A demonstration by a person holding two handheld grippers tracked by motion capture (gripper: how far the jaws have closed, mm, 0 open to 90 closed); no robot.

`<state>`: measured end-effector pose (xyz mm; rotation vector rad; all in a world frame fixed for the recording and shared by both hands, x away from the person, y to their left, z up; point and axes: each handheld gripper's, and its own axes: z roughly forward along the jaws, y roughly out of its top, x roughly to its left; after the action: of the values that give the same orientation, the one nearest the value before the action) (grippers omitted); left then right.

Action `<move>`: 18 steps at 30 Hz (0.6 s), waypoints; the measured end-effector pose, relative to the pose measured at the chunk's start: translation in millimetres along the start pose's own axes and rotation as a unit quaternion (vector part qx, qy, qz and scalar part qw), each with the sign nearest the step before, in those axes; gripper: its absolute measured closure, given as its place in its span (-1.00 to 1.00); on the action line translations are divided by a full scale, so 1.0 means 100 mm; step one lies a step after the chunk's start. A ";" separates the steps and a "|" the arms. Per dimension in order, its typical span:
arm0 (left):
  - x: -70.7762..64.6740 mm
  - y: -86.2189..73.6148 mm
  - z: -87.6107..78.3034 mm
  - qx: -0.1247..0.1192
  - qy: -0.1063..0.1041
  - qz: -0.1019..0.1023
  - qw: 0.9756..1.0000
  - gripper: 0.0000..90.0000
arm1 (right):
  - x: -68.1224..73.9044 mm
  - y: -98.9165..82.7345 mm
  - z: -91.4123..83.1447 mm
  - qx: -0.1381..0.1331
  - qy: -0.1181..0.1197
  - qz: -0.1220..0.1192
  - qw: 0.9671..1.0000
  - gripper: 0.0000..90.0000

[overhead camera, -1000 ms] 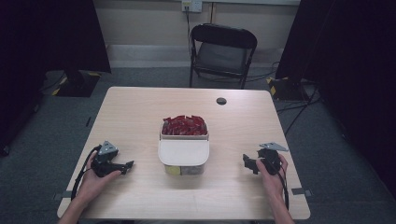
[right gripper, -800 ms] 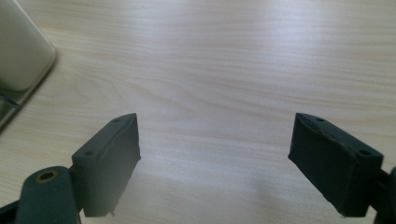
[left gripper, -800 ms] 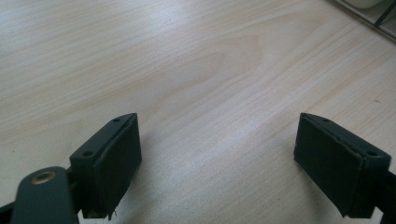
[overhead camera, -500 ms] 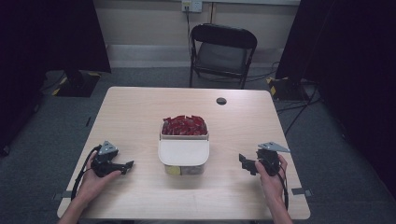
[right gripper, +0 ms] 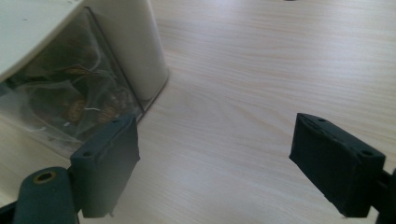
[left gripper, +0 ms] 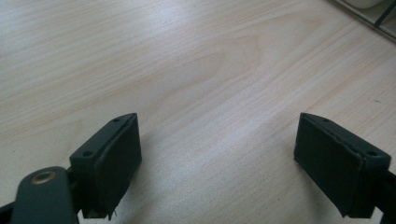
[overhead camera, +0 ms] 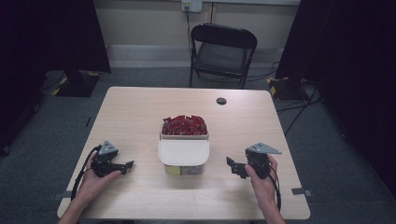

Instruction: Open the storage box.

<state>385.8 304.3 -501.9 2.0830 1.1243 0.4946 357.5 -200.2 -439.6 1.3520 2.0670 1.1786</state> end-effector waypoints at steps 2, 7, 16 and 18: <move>0.00 0.00 0.00 0.000 0.000 0.000 1.000 -0.68 | 0.05 0.01 -0.01 -0.001 0.007 -0.002 1.000 -0.67; 0.00 0.00 0.00 0.000 0.000 0.000 1.000 -0.68 | 0.18 0.04 -0.02 -0.006 0.029 -0.014 0.999 -0.68; 0.00 0.00 0.00 0.000 0.000 0.000 1.000 -0.68 | 0.39 0.06 0.01 -0.003 0.052 -0.037 0.998 -0.68; 0.00 0.00 0.00 0.000 0.000 0.000 1.000 -0.68 | 0.44 0.07 0.02 -0.002 0.061 -0.039 0.997 -0.68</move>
<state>385.8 304.3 -501.9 2.0834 1.1239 0.4946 343.3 -159.3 -430.1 1.2138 2.1776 1.2596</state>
